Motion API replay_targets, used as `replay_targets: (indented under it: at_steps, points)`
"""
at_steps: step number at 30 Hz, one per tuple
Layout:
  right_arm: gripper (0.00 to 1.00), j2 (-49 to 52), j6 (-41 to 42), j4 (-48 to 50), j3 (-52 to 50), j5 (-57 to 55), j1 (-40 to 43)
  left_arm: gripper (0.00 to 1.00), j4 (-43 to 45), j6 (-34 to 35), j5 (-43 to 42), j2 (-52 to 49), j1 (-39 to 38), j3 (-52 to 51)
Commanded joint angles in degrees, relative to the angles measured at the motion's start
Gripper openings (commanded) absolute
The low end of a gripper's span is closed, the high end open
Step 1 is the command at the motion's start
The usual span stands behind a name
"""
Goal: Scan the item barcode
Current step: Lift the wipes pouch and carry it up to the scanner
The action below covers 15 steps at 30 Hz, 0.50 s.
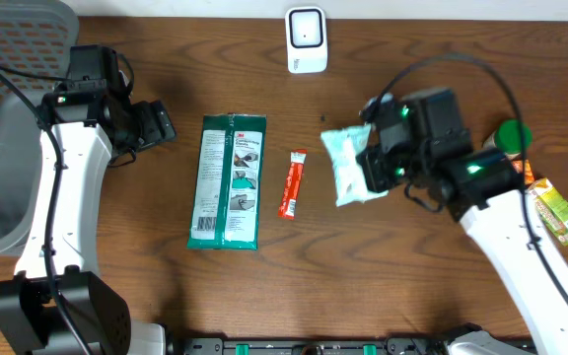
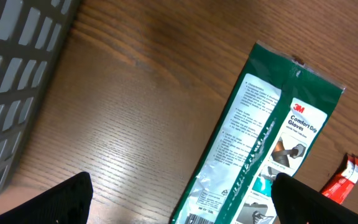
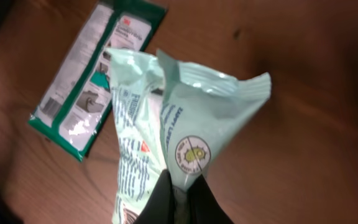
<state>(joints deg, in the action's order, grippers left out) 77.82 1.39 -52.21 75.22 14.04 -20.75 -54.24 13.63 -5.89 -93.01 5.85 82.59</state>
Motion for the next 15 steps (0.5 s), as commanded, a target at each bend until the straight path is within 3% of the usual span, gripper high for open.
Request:
replay_targets:
  at_steps: [1, 8, 15]
  points:
    - [0.01, 2.23, -2.82, -4.39, 10.84, -2.99, 0.20, 0.92, -0.33, -0.33, 0.09, -0.22, 0.24, 0.15]
    - [0.01, 13.75, -2.97, -21.22, 38.51, -4.98, 0.20, 0.93, -0.33, -0.33, 0.09, -0.22, 0.24, 0.15]
    - [0.01, 21.00, -3.48, -24.00, 53.79, -9.62, 0.07, 0.93, -0.33, -0.33, 0.09, -0.22, 0.24, 0.15]
